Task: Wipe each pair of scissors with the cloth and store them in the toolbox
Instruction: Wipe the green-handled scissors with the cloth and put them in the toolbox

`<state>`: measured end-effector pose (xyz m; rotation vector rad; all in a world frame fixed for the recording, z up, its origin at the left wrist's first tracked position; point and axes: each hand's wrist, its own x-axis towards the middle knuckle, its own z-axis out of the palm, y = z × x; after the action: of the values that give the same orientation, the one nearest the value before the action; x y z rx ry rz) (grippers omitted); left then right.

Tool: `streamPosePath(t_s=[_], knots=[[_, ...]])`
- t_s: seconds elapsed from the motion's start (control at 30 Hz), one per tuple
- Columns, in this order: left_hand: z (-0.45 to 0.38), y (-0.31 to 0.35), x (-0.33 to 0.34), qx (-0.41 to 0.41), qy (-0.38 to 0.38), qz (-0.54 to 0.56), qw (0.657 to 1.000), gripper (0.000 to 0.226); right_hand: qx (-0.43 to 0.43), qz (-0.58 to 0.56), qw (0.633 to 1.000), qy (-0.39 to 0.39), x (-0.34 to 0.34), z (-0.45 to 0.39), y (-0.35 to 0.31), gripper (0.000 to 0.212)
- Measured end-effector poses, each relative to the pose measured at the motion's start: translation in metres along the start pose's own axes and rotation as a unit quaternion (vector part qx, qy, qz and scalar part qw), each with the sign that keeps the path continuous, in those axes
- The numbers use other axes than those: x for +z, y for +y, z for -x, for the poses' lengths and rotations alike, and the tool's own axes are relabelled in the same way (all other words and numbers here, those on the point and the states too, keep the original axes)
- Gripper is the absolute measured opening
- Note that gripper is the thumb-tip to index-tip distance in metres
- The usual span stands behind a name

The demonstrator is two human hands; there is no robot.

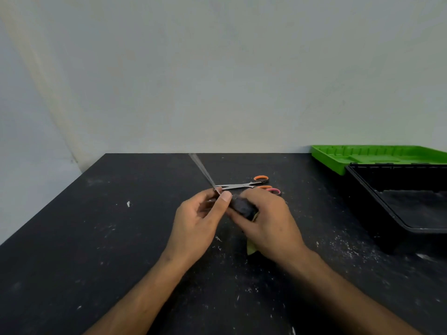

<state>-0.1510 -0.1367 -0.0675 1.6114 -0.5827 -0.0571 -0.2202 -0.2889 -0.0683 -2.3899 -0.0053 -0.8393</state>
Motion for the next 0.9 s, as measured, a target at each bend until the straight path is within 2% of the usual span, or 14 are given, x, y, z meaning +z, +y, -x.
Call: streamPosePath(t_s=[0.1, 0.27, 0.33, 0.43, 0.5, 0.57, 0.7, 0.77, 0.9], knots=[[0.0, 0.001, -0.001, -0.015, 0.007, 0.027, 1.0, 0.024, -0.032, 0.049, 0.998, -0.006, 0.005, 0.004, -0.005, 0.024], [-0.005, -0.004, 0.001, -0.116, 0.058, 0.126, 0.984, 0.025, -0.059, 0.04, 0.994, -0.084, 0.004, 0.004, -0.01, 0.029], [-0.007, -0.005, 0.0, -0.143, 0.07, 0.165, 0.973, 0.027, -0.058, 0.006, 0.994, -0.091, 0.003, 0.003, -0.01, 0.028], [-0.009, -0.005, -0.005, -0.16, 0.077, 0.191, 0.965, 0.027, -0.014, -0.054, 0.998, 0.015, -0.005, -0.003, -0.003, 0.02], [-0.008, -0.004, -0.006, -0.162, 0.068, 0.193, 0.965, 0.027, 0.045, -0.04, 0.997, 0.054, -0.015, -0.008, 0.001, 0.025], [-0.007, -0.001, -0.003, -0.167, 0.05, 0.206, 0.963, 0.027, 0.061, -0.014, 0.998, 0.02, -0.017, -0.009, -0.001, 0.035], [-0.004, 0.002, 0.001, -0.179, 0.015, 0.255, 0.95, 0.029, -0.057, 0.068, 0.994, -0.065, -0.001, -0.01, -0.015, 0.039], [-0.006, 0.001, -0.002, -0.186, 0.022, 0.273, 0.944, 0.029, -0.097, 0.123, 0.983, -0.099, 0.007, -0.01, -0.012, 0.039], [-0.008, -0.001, -0.007, -0.192, 0.048, 0.255, 0.946, 0.028, -0.117, 0.175, 0.968, -0.138, 0.005, -0.004, -0.002, 0.044]])
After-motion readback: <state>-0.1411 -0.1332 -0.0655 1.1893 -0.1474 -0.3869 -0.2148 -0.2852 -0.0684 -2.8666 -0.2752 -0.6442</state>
